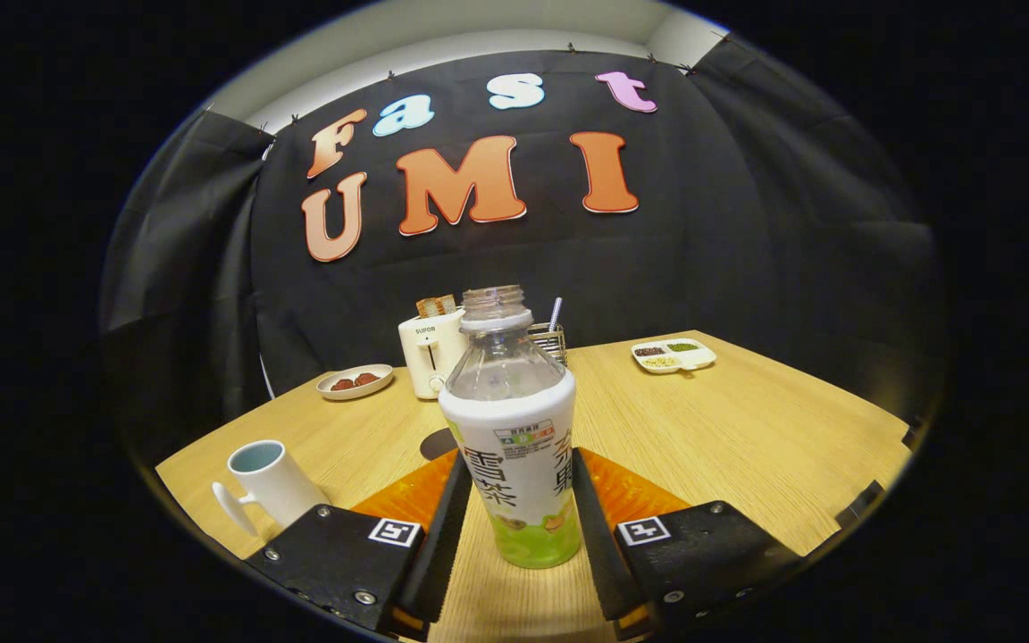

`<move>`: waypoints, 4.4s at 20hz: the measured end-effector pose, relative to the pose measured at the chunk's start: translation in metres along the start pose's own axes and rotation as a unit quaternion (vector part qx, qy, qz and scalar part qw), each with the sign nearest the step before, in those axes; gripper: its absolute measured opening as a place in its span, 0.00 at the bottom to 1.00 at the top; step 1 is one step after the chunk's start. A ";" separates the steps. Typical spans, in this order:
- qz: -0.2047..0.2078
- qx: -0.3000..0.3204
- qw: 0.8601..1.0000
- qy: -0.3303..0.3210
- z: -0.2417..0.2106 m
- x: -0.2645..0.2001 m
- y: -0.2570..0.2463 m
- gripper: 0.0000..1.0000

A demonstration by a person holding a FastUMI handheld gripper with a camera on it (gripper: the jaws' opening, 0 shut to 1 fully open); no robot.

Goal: Take the bottle from table, then pour the juice into the cup, finally place the bottle on the coaster

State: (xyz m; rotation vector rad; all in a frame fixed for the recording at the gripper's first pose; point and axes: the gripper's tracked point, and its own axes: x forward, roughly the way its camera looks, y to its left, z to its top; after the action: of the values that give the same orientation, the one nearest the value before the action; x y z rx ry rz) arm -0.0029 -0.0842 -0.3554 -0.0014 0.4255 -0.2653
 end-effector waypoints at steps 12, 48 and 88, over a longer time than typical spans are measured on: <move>-0.003 -0.014 1.000 -0.013 0.011 -0.007 0.005 0.54; -0.044 -0.572 0.807 -0.139 0.036 -0.008 0.121 0.54; -0.047 -0.769 0.607 -0.197 0.040 -0.007 0.149 0.54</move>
State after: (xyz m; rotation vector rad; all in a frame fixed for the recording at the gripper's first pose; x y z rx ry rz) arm 0.0450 0.0594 -0.3248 -1.7938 0.0878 0.0857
